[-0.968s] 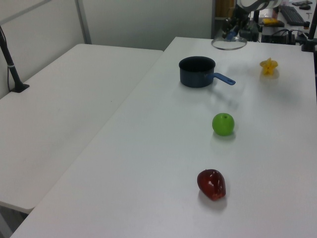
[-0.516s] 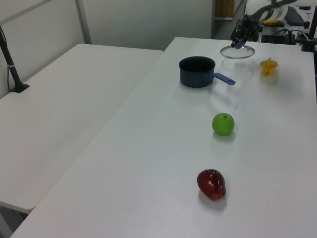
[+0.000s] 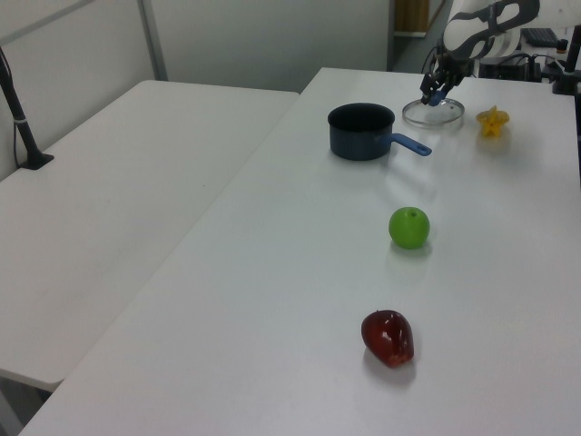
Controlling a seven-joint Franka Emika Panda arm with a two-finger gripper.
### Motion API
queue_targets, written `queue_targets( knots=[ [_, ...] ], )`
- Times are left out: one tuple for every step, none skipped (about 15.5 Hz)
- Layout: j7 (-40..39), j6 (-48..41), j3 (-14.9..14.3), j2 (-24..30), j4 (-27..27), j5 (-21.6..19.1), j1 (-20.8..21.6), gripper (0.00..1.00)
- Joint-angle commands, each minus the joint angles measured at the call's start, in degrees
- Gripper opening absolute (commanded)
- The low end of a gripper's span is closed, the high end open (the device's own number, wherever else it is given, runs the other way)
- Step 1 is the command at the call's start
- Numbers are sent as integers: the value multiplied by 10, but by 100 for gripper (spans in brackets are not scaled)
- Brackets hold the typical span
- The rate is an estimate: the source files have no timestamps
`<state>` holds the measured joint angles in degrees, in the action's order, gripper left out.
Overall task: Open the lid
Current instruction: 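Lift the glass lid off the saucepan and carry it beside the pan, then lower the lid onto the table and open the gripper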
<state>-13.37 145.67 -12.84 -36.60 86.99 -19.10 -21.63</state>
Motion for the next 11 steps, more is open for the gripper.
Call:
queue_targets(
  knots=[
    [-21,32,-5,0,5,-16,8,59],
    [-21,33,-5,0,9,-16,8,62],
    [-22,33,-6,0,11,-16,9,64],
    [-22,33,-5,0,11,-14,10,64],
    [-22,33,-5,0,12,-12,10,65],
    [-23,34,-5,0,14,-10,11,66],
    [-23,34,-5,0,14,-10,11,68],
    [-22,34,-6,0,13,-10,11,73],
    [-21,34,-6,0,13,-10,11,82],
    [-17,33,-6,0,13,-10,11,93],
    [-14,30,-6,1,12,-10,11,100]
  ],
)
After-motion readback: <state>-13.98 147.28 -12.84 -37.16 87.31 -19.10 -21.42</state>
